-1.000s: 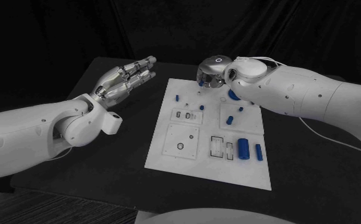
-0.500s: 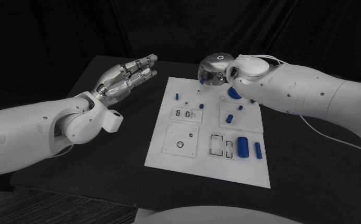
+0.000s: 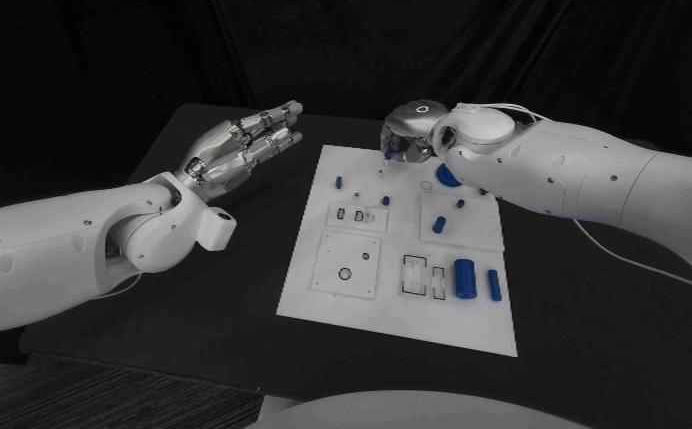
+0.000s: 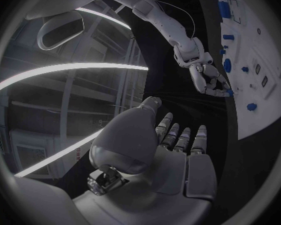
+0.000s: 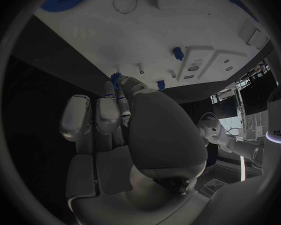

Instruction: Assemble the parts on the task board

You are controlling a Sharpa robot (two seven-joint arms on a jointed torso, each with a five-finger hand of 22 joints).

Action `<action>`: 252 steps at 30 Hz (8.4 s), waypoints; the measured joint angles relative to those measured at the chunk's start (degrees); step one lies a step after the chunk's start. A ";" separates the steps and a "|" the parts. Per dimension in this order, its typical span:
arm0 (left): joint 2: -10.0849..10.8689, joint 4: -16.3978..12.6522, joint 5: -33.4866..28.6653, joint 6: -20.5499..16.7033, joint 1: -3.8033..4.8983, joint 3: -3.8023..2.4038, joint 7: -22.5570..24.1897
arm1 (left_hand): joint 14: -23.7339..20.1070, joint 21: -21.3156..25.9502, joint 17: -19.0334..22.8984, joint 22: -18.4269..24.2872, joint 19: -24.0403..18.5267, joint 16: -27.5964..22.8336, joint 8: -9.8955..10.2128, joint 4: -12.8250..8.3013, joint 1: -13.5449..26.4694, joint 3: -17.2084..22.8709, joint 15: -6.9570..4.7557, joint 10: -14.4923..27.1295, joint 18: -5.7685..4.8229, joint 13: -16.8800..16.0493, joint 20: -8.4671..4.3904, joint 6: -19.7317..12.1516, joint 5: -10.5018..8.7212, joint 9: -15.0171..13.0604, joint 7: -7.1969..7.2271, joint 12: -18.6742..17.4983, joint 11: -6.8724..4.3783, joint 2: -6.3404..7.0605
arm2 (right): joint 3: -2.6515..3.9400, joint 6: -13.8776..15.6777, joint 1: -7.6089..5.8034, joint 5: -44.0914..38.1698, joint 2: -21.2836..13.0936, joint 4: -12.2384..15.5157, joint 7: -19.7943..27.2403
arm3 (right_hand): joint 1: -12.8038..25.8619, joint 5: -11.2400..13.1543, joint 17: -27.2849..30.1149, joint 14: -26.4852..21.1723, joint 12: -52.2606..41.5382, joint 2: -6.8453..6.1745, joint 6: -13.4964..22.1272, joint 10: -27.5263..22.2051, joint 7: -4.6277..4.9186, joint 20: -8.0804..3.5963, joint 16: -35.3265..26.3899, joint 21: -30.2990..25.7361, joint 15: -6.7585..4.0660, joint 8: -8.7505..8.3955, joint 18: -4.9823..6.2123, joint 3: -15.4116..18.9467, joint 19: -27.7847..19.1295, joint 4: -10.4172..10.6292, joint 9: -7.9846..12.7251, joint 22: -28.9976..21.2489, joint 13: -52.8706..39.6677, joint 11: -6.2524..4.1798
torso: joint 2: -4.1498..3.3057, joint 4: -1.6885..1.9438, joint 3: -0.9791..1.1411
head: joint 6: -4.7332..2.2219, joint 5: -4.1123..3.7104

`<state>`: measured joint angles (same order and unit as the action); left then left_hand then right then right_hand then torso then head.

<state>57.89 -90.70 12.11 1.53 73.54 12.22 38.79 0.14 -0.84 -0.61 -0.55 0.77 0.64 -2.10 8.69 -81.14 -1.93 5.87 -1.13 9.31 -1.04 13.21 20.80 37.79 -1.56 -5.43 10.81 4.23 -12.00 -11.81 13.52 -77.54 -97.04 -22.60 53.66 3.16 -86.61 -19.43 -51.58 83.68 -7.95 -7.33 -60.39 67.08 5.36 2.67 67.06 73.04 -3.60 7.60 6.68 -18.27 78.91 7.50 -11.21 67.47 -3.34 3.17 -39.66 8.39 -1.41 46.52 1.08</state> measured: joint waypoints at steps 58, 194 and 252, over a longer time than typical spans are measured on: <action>-0.51 1.74 0.01 1.63 -0.02 0.03 0.02 | 0.59 0.00 0.00 -0.01 -0.01 0.00 0.00 0.00 0.00 0.00 0.59 -0.27 0.00 0.00 0.03 0.41 0.00 0.00 -0.41 0.00 0.29 0.00 | 0.01 10.33 -2.89 0.11 -18.76 16.56 -1.89 | 3.11 6.05 5.76 -4.65 -33.24 -0.21 12.03 -3.86 -3.33 -0.82 -3.16 -3.73 -1.42 -1.49 0.01 6.34 -4.28 1.57 4.92 -1.60 -26.54 -4.22 | 0.42 -0.30 -0.15 | 0.42 0.20; -1.43 3.37 0.02 4.68 -1.01 0.03 -0.56 | 0.50 0.00 -0.01 -0.04 -0.10 0.01 0.00 0.23 -0.47 3.55 1.72 -0.10 -0.01 0.00 1.11 0.40 0.70 0.00 -0.41 0.01 0.50 -0.46 | -0.01 6.42 2.06 6.34 -18.22 18.45 -5.80 | 10.48 -0.53 -22.79 -0.23 -81.10 0.73 6.01 16.75 -1.55 -1.04 21.80 13.30 -1.33 2.45 -4.88 10.77 4.91 4.55 -2.90 6.49 -71.45 -4.91 | 0.90 -1.12 -0.38 | 1.96 0.94; -2.90 4.38 0.02 5.72 -1.15 0.03 -1.95 | 0.50 0.00 -0.01 -0.03 -0.10 0.02 0.00 -0.48 -0.48 5.20 1.73 -0.10 0.00 0.00 1.12 0.40 0.70 0.00 -0.41 0.02 0.50 -0.46 | 0.14 1.14 2.53 8.26 -2.32 4.43 -4.56 | 11.68 2.01 -22.80 0.36 -81.10 1.93 9.02 17.66 -0.49 -0.50 21.80 13.26 -0.68 3.40 -4.88 10.51 5.41 3.39 -6.66 6.49 -71.45 -3.97 | 0.83 -1.10 -0.33 | 2.37 0.48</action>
<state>54.99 -86.33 12.13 7.24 72.39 12.26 36.84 0.64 -0.85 -0.62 -0.58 0.67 0.66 -2.10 8.21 -81.62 3.27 7.60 -1.22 9.31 -1.04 14.33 21.20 38.49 -1.56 -5.84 10.83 4.73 -12.46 -11.67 14.66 -75.00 -88.78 -24.92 58.09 -1.40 -74.94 -17.42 -74.38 84.04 -89.05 -5.40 -51.37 84.74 4.87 2.17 88.86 86.31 -4.28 11.00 1.80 -7.76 84.32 10.89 -17.87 73.96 -74.79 -0.79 -38.83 7.28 -1.74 48.89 1.55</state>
